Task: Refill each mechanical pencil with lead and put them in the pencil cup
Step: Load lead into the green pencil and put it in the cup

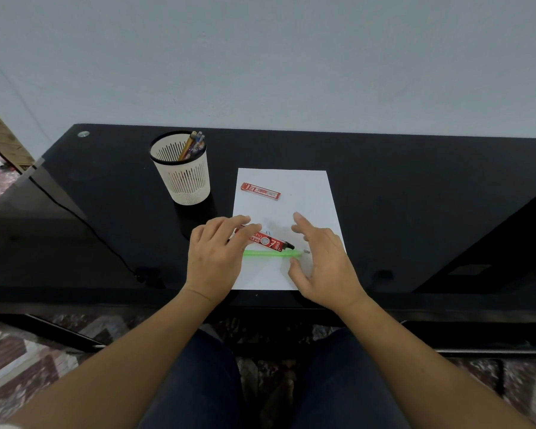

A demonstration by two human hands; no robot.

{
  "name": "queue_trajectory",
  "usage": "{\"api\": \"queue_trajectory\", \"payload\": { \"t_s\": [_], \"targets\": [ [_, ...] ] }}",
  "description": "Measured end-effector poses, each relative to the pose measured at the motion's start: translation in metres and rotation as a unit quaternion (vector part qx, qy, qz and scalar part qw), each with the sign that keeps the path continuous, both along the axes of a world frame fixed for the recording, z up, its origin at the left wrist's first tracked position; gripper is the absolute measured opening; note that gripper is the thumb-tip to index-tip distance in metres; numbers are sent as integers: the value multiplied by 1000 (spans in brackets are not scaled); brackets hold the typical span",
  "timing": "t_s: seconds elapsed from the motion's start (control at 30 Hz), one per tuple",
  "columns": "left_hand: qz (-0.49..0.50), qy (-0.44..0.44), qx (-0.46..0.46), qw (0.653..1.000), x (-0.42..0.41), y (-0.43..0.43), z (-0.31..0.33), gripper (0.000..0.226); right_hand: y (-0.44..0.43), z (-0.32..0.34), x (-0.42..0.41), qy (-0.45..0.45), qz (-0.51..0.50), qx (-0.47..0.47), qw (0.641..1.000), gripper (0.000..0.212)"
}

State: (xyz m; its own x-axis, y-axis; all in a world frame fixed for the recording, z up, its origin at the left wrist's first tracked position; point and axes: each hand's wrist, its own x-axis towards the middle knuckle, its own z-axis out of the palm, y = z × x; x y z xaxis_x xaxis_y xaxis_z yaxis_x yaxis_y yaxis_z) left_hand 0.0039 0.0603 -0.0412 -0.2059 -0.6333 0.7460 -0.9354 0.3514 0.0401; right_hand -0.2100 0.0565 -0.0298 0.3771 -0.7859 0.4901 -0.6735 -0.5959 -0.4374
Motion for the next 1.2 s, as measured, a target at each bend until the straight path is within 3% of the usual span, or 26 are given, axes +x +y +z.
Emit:
{"api": "queue_trajectory", "payload": {
  "t_s": [0.1, 0.2, 0.3, 0.43, 0.53, 0.67, 0.9, 1.2],
  "targets": [
    [4, 0, 5, 1000, 1, 1, 0, 24, -1, -1, -2, 27, 34, -39, 998, 51],
    [7, 7, 10, 1000, 0, 1, 1, 22, -1, 0, -2, 3, 21, -8, 1000, 61],
    [13, 6, 1, 1000, 0, 0, 1, 21, 0, 0, -1, 19, 33, -33, 999, 53],
    [15, 4, -2, 1000, 0, 0, 1, 21, 0, 0, -1, 4, 19, -7, 1000, 61],
    [17, 2, 1, 1000, 0, 1, 1, 22, -1, -2, -2, 21, 26, -31, 999, 52],
    [16, 9, 7, 1000, -1, 1, 2, 25, 0, 0, -1, 8, 15, -13, 1000, 60],
    [21, 15, 14, 1000, 1, -1, 0, 23, -3, -5, -1, 18, 19, -39, 999, 47],
    [17, 27, 16, 999, 1, -1, 0, 25, -4, -5, -2, -2, -11, -41, 999, 44]
  ]
}}
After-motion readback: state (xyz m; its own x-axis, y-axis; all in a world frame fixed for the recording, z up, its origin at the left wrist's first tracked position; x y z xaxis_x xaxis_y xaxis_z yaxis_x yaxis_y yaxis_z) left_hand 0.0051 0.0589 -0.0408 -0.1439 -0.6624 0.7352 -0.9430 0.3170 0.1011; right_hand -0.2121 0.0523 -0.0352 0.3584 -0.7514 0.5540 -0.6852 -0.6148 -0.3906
